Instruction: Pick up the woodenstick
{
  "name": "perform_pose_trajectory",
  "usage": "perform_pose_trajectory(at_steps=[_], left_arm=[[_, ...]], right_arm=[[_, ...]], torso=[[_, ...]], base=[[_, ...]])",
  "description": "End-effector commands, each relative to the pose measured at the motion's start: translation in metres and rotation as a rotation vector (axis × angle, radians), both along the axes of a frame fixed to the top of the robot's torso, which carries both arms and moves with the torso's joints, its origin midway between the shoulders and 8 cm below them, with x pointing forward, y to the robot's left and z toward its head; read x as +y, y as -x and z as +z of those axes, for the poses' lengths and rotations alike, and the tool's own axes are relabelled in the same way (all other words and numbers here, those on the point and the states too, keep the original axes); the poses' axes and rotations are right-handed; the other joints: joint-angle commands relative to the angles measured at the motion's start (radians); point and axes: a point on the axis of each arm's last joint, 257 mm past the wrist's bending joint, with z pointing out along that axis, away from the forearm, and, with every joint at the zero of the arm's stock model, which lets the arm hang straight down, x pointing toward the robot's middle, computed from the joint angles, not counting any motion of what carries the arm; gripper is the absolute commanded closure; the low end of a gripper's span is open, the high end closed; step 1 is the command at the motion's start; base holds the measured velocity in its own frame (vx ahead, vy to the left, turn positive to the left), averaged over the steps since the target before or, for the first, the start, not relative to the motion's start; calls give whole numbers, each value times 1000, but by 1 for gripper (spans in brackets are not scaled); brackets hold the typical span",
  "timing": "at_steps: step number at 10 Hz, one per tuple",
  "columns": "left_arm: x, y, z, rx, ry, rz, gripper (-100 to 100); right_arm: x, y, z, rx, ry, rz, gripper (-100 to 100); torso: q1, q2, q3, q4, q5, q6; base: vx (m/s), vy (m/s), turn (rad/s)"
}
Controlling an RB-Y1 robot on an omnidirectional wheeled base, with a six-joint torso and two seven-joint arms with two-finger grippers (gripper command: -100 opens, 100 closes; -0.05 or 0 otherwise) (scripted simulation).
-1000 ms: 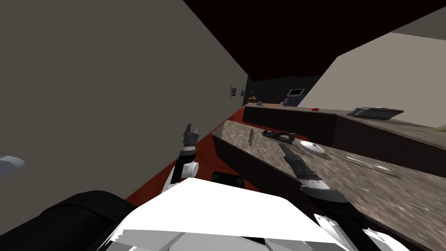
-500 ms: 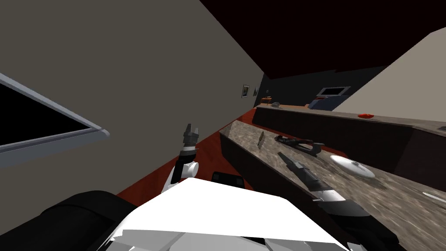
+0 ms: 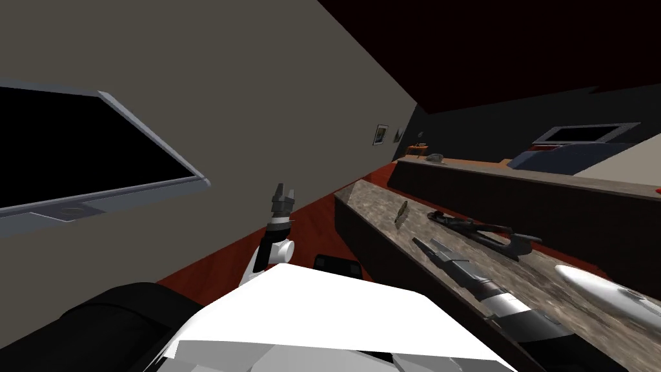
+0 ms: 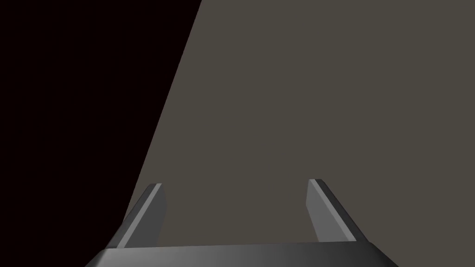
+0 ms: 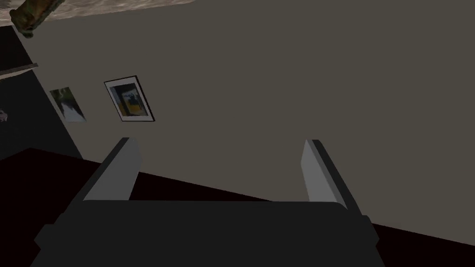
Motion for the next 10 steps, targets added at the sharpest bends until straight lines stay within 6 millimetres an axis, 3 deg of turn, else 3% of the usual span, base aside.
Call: perform_pose_trajectory(at_steps=[1,4,6,7,10], left_arm=[[0,0,0,0,0,0,0],[0,0,0,0,0,0,0],[0,0,0,0,0,0,0],[0,0,0,0,0,0,0],[0,0,0,0,0,0,0]], right_arm=[[-14,14,-18,61,129,35,-100],[-21,23,-32,113,255,98,-100],[-41,45,-54,193,421,171,-100],[-40,45,-57,200,450,196,-100],[-61,68,-78,281,627,308,-100]], torso=[[0,0,0,0,0,0],[0,-1,-1,0,0,0],[0,-1,-1,0,0,0],[-1,-2,-1,0,0,0],[-1,-2,-1,0,0,2]], base=[[-8,-8,525],[0,-11,226],[5,-15,348],[7,-23,318],[10,-22,293]])
